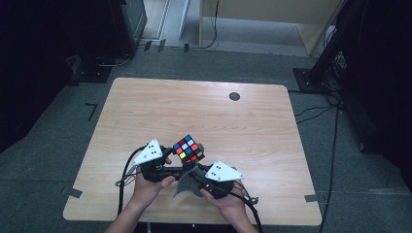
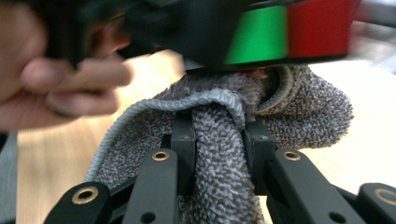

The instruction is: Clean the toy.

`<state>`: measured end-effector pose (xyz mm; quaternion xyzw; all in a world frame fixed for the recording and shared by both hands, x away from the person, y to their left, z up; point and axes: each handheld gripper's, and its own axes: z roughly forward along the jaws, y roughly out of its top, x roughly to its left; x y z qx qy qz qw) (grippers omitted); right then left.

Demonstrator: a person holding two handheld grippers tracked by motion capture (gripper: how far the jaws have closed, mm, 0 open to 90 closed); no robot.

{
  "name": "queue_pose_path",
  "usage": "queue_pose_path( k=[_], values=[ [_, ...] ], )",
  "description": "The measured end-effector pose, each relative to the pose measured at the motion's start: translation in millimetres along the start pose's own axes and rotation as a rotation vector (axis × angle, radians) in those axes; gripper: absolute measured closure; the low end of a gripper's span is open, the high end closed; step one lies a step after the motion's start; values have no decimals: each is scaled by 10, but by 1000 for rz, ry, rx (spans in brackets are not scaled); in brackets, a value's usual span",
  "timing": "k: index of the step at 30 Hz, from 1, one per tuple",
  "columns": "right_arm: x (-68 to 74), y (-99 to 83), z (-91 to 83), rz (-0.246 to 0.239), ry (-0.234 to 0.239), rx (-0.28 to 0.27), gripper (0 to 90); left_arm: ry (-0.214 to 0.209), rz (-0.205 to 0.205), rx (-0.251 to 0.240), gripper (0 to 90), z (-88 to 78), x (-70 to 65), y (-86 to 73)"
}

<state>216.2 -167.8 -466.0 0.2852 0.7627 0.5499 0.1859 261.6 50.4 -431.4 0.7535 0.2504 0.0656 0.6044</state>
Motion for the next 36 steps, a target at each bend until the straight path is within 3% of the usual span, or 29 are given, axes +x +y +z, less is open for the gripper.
queue_pose_path(
  k=[1,3,6,8,10,11,14,18,19,21,24,27,29,33,36],
  values=[
    [7,9,2,-26,-3,5,722,-1,-2,-3,346,-9,9,1],
    [-32,25,-26,-20,-15,2,723,1,-9,-10,346,-33,27,7],
    [-246,57,-198,65,-114,-68,723,-3,-16,-17,346,-44,39,13],
    [-253,54,-203,67,-116,-71,722,-8,-18,-13,346,-23,25,10],
    [-183,40,-149,54,-84,-50,714,-10,-10,-3,346,5,4,2],
    [-67,14,-53,20,-33,-12,710,-8,-6,2,346,15,-5,-2],
    [4,3,0,-19,-14,9,713,-1,1,12,346,13,-5,-3],
    [-139,34,-106,37,-68,-31,721,-25,-6,2,346,-22,20,16],
    [-223,37,-172,89,-101,-59,729,-33,4,7,346,-16,15,19],
    [-228,33,-177,96,-95,-60,735,-28,18,15,346,4,-8,19],
    [-125,16,-112,97,-32,-26,741,-18,25,30,346,23,-19,13],
    [-31,-2,-35,60,13,5,742,-11,24,47,346,18,-1,13],
    [-59,2,-42,64,11,5,742,-8,13,42,346,6,11,19],
    [-216,3,-143,121,-60,-39,742,-14,2,43,346,11,14,24],
    [-175,-34,-113,127,-44,-37,742,-7,1,58,346,40,-1,16]
  ],
)
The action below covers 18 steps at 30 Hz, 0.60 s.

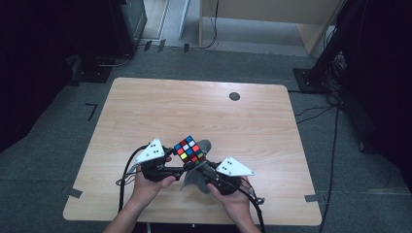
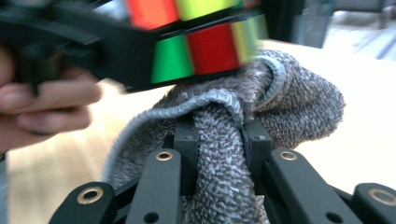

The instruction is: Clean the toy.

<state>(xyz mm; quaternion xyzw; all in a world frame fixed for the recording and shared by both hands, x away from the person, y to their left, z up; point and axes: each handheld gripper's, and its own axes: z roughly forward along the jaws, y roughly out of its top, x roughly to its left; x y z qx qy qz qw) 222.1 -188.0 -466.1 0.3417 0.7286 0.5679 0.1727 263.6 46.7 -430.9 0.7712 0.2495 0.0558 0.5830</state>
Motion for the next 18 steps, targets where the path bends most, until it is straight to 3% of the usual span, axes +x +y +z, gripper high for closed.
queue_pose_path(
  k=[4,6,9,10,11,13,16,18],
  values=[
    [170,-54,99,-56,61,41,741,10,-6,4,346,-14,3,4],
    [152,-52,97,-47,57,38,739,17,-11,-3,346,-36,24,8],
    [2,-51,44,-18,-23,48,735,27,-23,0,346,-56,58,8],
    [-127,-85,21,1,-84,72,732,25,-29,-1,346,-59,68,7],
    [-127,-85,21,1,-84,72,732,21,-36,-1,346,-61,76,6],
    [-254,-179,18,28,-128,106,723,20,-44,-3,346,-60,82,6],
    [-290,-219,31,42,-133,115,704,20,-49,0,346,-63,92,6],
    [-299,-220,32,29,-145,111,608,22,-59,-2,346,-73,109,8]
  ],
)
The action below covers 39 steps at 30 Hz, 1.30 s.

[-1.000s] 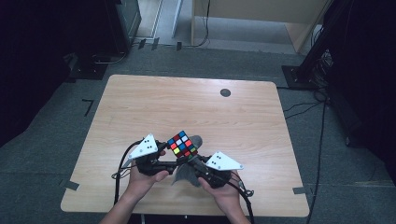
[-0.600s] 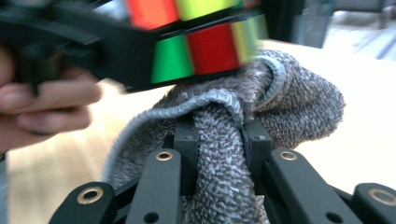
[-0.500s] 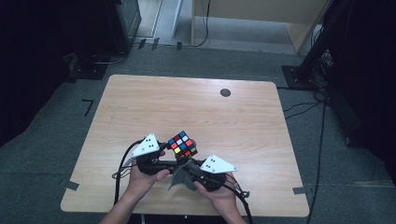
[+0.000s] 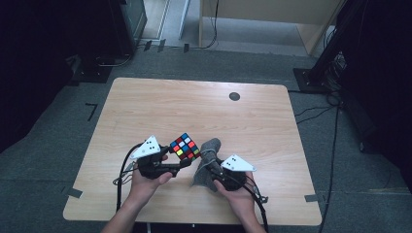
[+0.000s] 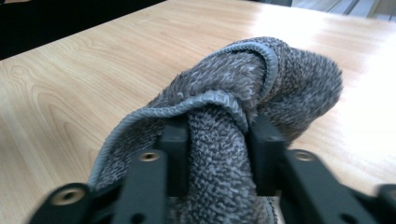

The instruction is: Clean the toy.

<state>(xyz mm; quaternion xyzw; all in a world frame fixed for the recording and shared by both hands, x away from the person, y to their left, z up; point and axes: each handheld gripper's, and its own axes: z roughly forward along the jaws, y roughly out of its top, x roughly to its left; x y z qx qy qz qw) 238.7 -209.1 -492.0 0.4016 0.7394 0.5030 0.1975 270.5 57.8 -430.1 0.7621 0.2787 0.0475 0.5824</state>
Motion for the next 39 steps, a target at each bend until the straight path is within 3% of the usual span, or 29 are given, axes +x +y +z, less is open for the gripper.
queue_pose_path(
  k=[2,3,7,11,17,19,26,29,31,32,39],
  values=[
    [-2,14,-16,-9,-4,-20,465,21,-34,6,346,-13,44,3],
    [-2,14,-16,-9,-4,-20,465,21,-34,6,346,-13,44,3],
    [58,66,-64,-42,-19,-89,295,47,-116,9,346,-33,132,-17],
    [219,99,-46,-84,-6,-131,213,42,-135,7,346,-29,122,-8],
    [407,104,16,-108,28,-205,181,8,-137,18,346,43,23,5],
    [456,124,18,-129,18,-245,180,-5,-143,24,346,67,-3,5],
    [463,126,31,-162,-26,-285,213,-32,-159,60,345,158,-57,-22],
    [477,123,30,-183,-35,-318,273,-49,-157,70,346,192,-95,-25],
    [481,123,26,-187,-34,-325,300,-51,-161,69,346,205,-104,-28],
    [488,119,26,-217,-44,-337,317,-53,-166,68,345,206,-101,-30],
    [476,111,8,-214,-41,-316,346,-70,-182,75,337,218,-69,-35]
  ],
)
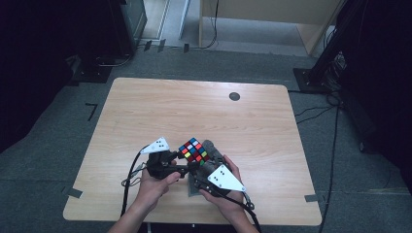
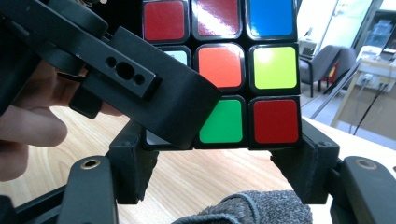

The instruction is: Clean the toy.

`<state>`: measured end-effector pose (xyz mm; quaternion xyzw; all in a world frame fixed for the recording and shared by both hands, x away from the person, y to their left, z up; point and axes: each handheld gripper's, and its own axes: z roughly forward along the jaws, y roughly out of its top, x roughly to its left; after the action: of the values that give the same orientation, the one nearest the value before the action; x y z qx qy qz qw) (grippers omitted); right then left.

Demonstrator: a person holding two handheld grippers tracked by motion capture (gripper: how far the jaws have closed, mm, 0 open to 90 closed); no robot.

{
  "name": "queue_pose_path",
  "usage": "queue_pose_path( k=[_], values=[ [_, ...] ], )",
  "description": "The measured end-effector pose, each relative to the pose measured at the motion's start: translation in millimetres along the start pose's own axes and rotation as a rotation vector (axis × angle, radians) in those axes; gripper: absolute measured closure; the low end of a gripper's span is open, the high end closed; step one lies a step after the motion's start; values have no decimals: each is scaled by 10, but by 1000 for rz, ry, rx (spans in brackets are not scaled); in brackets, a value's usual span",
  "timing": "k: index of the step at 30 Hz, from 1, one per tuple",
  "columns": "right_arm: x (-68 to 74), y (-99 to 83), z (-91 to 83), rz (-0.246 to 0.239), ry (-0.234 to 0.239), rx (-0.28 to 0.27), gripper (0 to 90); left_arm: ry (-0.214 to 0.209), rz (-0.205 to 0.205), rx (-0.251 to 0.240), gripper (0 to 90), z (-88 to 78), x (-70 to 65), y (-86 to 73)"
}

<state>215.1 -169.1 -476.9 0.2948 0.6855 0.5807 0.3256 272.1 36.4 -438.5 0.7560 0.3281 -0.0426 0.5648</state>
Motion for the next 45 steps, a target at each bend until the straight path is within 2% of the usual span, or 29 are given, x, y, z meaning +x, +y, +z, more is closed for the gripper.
queue_pose_path(
  k=[4,8,12,14,15,16,18,21,24,26,28,30,31,33,34,40,45],
  values=[
    [-13,4,-7,13,11,14,347,1,3,-2,321,-3,-1,13],
    [-14,0,-13,17,13,31,348,-2,-4,-35,299,-53,13,37],
    [-46,-23,-14,35,14,59,348,18,24,-67,246,-136,35,69],
    [-122,-39,-19,44,3,85,348,30,31,-72,188,-181,63,91],
    [-122,-39,-19,44,3,85,348,38,35,-72,188,-198,80,98],
    [-201,-47,-34,64,2,111,348,48,51,-64,148,-210,96,101],
    [-247,-48,-44,76,-1,118,348,90,90,-43,136,-217,135,85],
    [-376,-25,-93,124,-5,139,348,127,164,-24,112,-204,186,34],
    [-459,46,-148,157,7,162,348,181,280,4,111,-163,189,-32],
    [-486,114,-186,191,38,178,348,226,367,32,111,-118,164,-84],
    [-489,216,-222,244,81,215,347,247,438,54,112,-71,124,-128],
    [-482,238,-227,262,97,222,347,254,493,62,112,-29,73,-164],
    [-459,269,-228,296,117,233,347,251,512,60,112,-10,48,-180],
    [-446,283,-224,313,129,241,347,243,549,65,112,22,3,-204],
    [-423,304,-214,347,149,255,347,241,567,66,113,35,-18,-215],
    [-366,316,-179,401,176,298,347,265,647,63,121,68,-103,-246],
    [-324,292,-133,405,196,340,346,282,690,49,140,77,-145,-270]
  ],
)
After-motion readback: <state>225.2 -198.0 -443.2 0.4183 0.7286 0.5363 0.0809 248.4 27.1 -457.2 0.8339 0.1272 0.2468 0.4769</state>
